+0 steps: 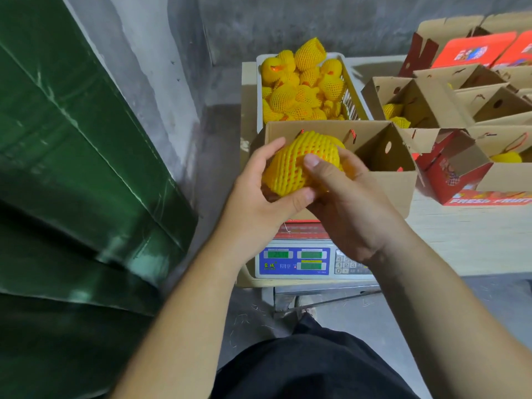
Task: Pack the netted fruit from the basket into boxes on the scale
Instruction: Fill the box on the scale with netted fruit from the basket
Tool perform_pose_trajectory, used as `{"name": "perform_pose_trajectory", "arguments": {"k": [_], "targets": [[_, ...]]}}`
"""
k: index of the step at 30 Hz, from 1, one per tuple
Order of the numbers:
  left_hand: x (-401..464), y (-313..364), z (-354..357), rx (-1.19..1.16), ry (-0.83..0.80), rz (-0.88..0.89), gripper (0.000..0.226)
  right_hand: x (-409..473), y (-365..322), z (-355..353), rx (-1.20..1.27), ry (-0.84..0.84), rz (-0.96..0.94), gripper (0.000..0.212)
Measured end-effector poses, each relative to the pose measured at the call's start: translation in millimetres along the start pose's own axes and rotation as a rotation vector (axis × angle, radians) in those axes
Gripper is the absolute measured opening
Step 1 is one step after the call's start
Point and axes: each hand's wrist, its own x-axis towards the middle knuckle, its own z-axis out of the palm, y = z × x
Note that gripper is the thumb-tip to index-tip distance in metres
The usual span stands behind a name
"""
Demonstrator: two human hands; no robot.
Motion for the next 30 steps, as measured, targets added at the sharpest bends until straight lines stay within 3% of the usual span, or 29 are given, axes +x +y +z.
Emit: {"name": "perform_pose_trajectory", "arguments": {"k": [3,6,8,9,10,13,17,30], "targets": [[4.5,2.1,-7.0,0.036,0.054,-0.038,0.05,20.3,-23.3,-22.4,-0.336,0.213,-0.259,0.062],[10.9,-3.8,-15.4,0.055,0.115,-0.09,0.034,43.1,-53.4,-51.7,-1.041,0.385,-0.531,0.07],[13.0,-4.2,-17.5,0.022,0.123,-0.13,0.035,55.9,-69.5,-74.0,-1.457,0.334,-0.425,0.073],[13.8,-3.5,-17.9,0.021,0.116,-0.139,0.035,58.3,-75.4,-79.7,-1.548,0.311,-0.325,0.074],[14.6,-2.2,-17.4,0.03,0.107,-0.141,0.034,58.5,-78.7,-83.6,-1.556,0.321,-0.263,0.073],[15.3,-0.5,-15.0,0.057,0.1,-0.15,0.028,51.7,-76.6,-87.3,-1.417,0.384,-0.308,0.063],[14.2,-1.9,-13.2,0.096,0.084,-0.194,0.025,35.6,-58.4,-77.7,-1.2,0.265,-0.274,0.067],[14.4,-8.2,-12.6,0.129,0.02,-0.215,0.027,23.6,-30.2,-45.4,-1.125,-0.07,-0.232,0.043]]}}
